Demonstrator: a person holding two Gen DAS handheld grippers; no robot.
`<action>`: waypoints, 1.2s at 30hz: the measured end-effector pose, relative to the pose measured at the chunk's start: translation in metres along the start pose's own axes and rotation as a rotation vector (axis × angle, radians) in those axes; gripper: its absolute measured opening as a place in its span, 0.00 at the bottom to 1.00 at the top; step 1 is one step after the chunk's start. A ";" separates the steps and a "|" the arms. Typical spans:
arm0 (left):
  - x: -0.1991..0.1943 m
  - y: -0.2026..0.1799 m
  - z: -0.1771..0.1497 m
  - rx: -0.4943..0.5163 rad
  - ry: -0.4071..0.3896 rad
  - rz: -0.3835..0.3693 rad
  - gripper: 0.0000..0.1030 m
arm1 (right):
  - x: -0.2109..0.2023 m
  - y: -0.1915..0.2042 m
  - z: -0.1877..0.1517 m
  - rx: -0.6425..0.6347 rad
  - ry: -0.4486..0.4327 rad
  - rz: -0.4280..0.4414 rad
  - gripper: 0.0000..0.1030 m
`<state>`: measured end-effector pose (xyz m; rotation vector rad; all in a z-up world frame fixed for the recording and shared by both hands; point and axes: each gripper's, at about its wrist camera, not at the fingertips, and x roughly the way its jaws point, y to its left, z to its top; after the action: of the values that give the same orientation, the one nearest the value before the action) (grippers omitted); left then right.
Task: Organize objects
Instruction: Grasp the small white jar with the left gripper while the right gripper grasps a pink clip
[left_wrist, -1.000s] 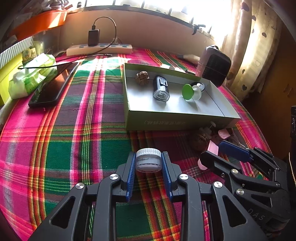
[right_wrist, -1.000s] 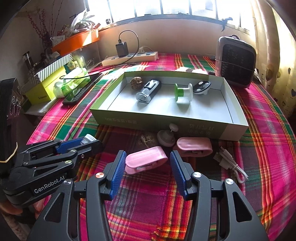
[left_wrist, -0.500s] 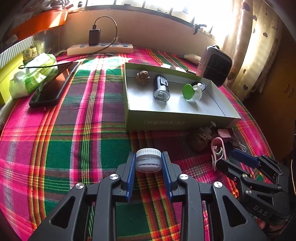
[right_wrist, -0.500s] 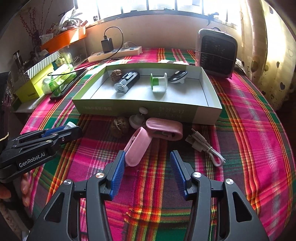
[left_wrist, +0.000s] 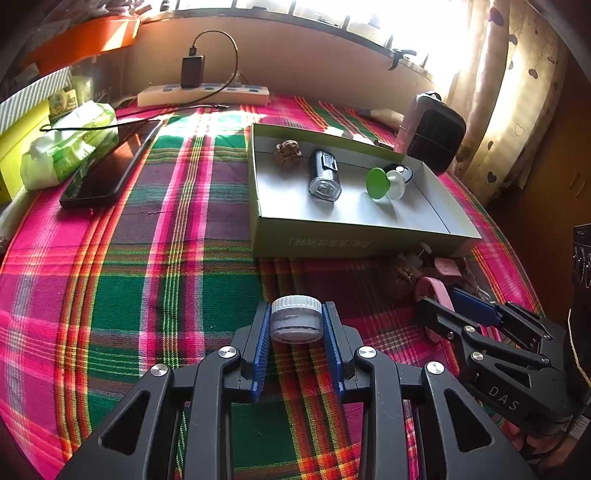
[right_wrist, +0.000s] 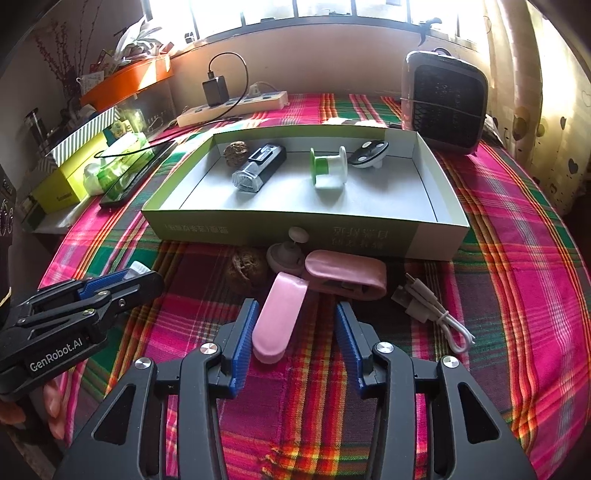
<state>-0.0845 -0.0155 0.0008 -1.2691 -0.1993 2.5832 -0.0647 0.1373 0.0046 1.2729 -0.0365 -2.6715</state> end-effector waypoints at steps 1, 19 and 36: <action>0.000 -0.001 0.000 0.006 0.001 0.006 0.25 | 0.000 -0.001 0.000 0.000 0.000 -0.005 0.35; -0.001 -0.006 -0.001 0.005 0.002 0.018 0.24 | -0.001 -0.001 -0.002 -0.039 0.002 0.032 0.18; -0.006 -0.012 -0.001 0.024 -0.008 0.013 0.24 | -0.007 0.000 -0.001 -0.050 -0.019 0.056 0.18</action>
<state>-0.0777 -0.0054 0.0076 -1.2554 -0.1609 2.5944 -0.0595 0.1381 0.0093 1.2130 -0.0077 -2.6202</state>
